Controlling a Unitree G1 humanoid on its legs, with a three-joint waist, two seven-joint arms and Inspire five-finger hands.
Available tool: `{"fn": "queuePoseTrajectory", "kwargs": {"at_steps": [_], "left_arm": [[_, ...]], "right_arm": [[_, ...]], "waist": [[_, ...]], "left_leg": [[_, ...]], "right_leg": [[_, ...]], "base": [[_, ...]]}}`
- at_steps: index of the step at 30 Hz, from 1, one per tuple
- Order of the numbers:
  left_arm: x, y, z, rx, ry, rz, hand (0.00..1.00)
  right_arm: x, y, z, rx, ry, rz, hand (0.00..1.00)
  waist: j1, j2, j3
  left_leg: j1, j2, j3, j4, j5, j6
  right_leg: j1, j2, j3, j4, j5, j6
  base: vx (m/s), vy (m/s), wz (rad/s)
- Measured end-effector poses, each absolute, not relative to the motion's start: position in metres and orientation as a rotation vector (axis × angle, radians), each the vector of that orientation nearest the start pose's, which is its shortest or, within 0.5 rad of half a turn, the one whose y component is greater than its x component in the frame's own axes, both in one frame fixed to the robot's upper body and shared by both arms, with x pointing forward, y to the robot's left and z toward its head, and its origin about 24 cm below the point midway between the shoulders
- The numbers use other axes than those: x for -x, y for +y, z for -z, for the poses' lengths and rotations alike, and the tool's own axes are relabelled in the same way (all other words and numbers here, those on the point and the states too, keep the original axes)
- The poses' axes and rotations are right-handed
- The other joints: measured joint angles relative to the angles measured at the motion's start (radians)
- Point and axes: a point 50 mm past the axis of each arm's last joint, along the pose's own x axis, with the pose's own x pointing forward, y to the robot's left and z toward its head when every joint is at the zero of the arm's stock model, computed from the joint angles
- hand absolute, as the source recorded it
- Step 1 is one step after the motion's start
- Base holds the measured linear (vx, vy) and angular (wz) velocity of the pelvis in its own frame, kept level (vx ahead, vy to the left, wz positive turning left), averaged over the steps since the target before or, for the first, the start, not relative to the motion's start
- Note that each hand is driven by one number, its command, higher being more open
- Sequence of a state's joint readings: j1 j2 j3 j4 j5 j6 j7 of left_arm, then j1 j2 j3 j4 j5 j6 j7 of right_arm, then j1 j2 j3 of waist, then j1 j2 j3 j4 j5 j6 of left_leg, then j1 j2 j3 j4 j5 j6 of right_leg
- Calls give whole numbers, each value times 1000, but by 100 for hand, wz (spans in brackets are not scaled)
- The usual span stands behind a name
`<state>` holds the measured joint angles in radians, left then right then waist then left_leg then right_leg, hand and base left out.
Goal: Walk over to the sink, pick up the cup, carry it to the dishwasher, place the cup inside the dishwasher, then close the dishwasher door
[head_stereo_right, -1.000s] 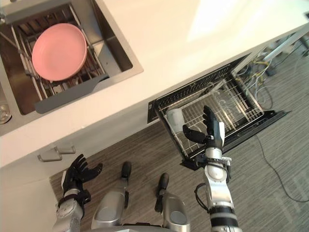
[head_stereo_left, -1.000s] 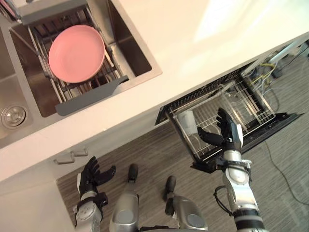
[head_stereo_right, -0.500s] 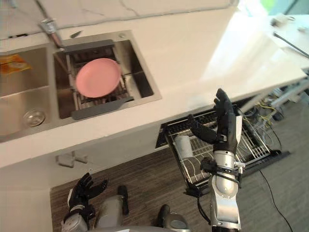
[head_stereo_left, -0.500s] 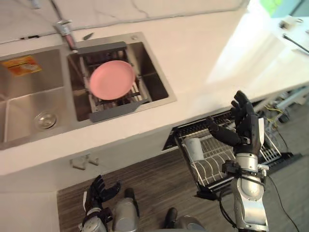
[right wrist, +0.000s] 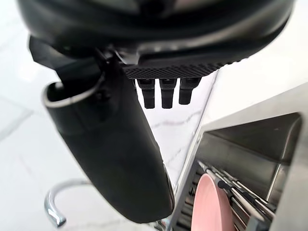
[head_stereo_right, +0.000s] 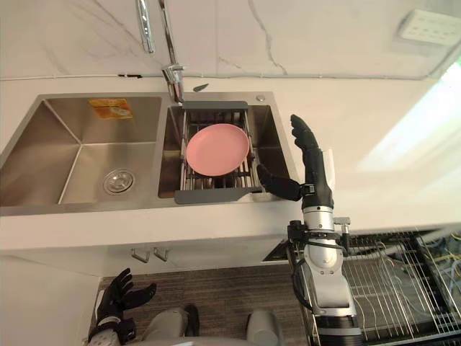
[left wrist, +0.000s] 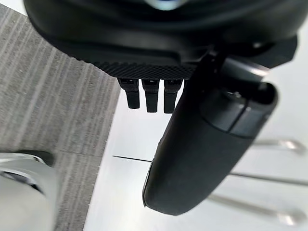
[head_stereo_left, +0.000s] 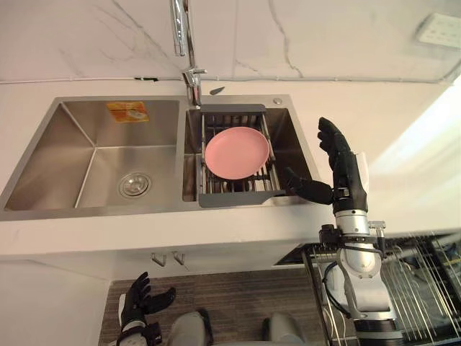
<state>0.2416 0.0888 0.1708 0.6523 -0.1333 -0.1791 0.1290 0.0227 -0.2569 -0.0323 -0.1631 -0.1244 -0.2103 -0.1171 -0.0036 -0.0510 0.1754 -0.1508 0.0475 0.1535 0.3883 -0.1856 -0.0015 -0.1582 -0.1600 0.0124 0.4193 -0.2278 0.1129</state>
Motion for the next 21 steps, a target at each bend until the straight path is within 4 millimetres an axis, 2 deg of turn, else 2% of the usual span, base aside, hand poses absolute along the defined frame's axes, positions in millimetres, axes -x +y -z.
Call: {"fn": "queuePoseTrajectory", "kwargs": {"at_steps": [2,5,13,14,21], "left_arm": [[-115,224,117,34,687,-435,90],[-111,223,119,34,704,-437,90],[-109,223,121,29,715,-434,90],[-99,231,129,0,779,-438,90],[-97,231,129,0,784,-438,90]], "right_arm": [[-242,-197,-103,408,-366,69,90],[-239,-198,-98,447,-339,37,90],[-233,-194,-88,497,-286,-69,90],[-234,-190,-68,522,-208,-96,90],[-234,-190,-68,516,-211,-80,90]], "waist": [[17,25,-15],[15,25,-16],[15,27,-18],[15,66,-33],[14,65,-34]], "left_leg": [[13,28,-3,-51,13,-23],[54,42,-2,-127,41,-38],[93,34,-24,-163,53,-33],[117,20,-71,-351,188,-40],[127,21,-62,-360,188,-39]], "right_leg": [[32,37,-9,-78,36,-16],[83,57,-17,-177,76,-26],[192,52,-48,-327,135,-22],[172,72,-74,-389,206,-36],[174,72,-67,-388,206,-36]], "base": [[181,-102,6],[120,-62,-6],[48,13,8],[-3,2,9],[0,0,-2]]}}
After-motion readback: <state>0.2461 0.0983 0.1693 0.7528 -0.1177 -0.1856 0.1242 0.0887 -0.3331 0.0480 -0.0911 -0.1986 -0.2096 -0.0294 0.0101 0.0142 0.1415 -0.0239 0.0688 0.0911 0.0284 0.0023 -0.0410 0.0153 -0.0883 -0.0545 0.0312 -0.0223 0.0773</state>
